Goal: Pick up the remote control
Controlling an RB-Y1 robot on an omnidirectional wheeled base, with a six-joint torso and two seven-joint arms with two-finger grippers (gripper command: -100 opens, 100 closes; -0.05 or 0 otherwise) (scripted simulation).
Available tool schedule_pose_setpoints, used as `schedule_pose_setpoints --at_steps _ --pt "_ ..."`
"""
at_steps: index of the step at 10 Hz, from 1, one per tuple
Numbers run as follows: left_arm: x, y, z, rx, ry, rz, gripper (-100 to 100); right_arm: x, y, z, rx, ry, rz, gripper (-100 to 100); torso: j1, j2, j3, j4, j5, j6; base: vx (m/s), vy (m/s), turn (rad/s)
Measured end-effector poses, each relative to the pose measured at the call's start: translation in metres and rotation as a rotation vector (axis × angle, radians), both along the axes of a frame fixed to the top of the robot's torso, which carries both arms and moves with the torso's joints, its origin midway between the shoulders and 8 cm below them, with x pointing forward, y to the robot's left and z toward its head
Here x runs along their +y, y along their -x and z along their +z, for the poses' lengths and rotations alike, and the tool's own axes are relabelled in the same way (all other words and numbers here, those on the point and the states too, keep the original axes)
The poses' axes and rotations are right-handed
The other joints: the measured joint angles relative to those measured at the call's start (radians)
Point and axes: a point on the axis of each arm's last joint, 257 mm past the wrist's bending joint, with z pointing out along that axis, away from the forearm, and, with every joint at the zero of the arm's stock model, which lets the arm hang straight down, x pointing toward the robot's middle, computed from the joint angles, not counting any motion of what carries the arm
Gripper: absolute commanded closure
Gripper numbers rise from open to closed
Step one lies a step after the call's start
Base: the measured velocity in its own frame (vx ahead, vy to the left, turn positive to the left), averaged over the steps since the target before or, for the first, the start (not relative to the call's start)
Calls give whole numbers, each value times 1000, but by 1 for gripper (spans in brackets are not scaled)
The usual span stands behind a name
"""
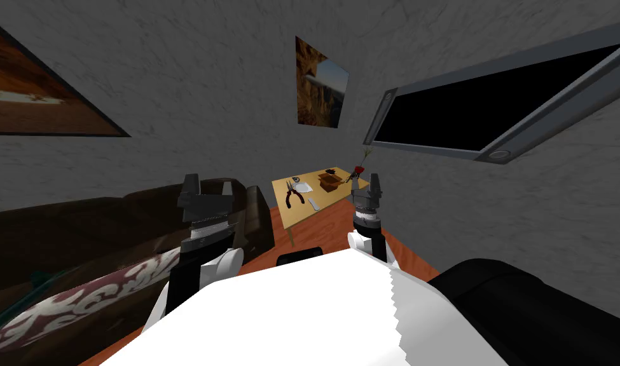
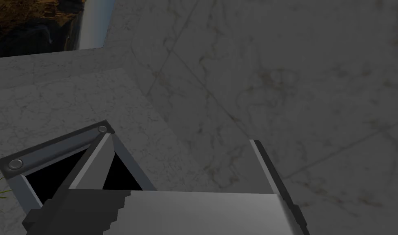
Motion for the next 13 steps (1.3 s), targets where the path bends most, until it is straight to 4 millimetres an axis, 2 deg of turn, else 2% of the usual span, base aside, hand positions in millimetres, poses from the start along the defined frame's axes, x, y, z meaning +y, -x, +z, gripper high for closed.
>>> schedule_pose_setpoints --at_steps 5,7,9,10,13 --pt "0 0 0 0 0 0 0 17 -24 -24 120 27 115 -100 -1 5 3 1 0 -1 -70 -4 285" --pt "0 0 0 0 0 0 0 27 -36 -47 200 29 176 -100 -1 5 3 1 0 -1 -63 -8 280" --pt "0 0 0 0 0 0 0 34 -46 -58 260 40 216 -100 -2 3 2 1 0 0 -50 -8 348" --pt "0 0 0 0 0 0 0 40 -51 -74 311 37 244 -100 -2 3 2 1 0 0 -45 -14 171" --pt "0 0 0 0 0 0 0 46 -62 -100 410 46 295 -100 -3 2 1 1 -1 1 -42 -13 291"
